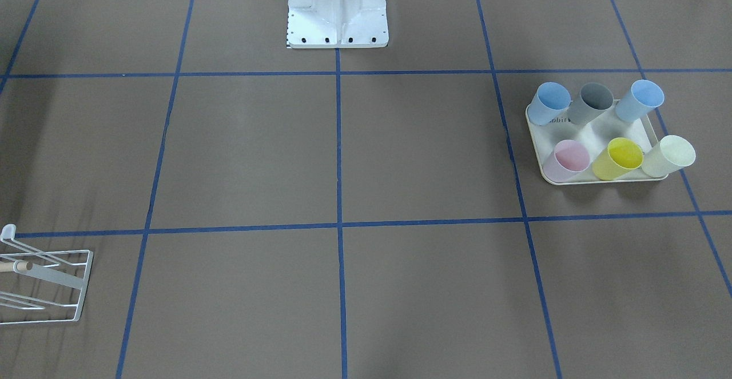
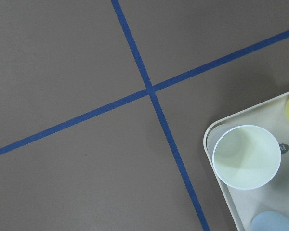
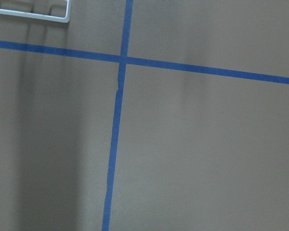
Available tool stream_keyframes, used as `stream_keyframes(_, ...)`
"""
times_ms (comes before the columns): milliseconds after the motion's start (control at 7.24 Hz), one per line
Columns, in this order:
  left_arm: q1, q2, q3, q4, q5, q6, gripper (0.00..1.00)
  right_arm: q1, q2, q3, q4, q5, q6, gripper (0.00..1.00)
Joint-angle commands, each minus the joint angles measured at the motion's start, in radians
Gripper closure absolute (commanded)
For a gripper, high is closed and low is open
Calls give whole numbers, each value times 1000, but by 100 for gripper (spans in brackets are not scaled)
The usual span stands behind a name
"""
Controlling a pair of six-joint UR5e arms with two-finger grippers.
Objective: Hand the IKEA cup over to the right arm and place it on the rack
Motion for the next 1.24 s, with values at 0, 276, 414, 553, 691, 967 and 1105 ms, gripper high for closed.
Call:
stream_keyframes(0, 2, 0, 0, 0, 1, 0, 0, 0, 0, 2, 0, 2, 2, 0)
stream_keyframes(276, 2, 0, -18, 3, 7, -6, 0, 0, 0, 51, 0, 2, 2, 0)
stream_keyframes(414, 2, 0, -18, 3, 5, -9, 0, 0, 11, 79, 0, 2, 6, 0)
stream_keyframes(553, 3, -8, -41, 0, 2, -9, 0, 0, 26, 94, 8, -1, 8, 0)
stream_keyframes(691, 3, -23, -60, -5, 2, -12, 0, 0, 28, 97, 84, -6, 12, 0)
stream_keyframes(967, 2, -72, -46, -142, 1, -12, 0, 0, 45, 107, 193, 2, 75, 0)
stream_keyframes(1105, 2, -55, -37, -240, -7, -18, 0, 0, 42, 136, 193, 34, 151, 0)
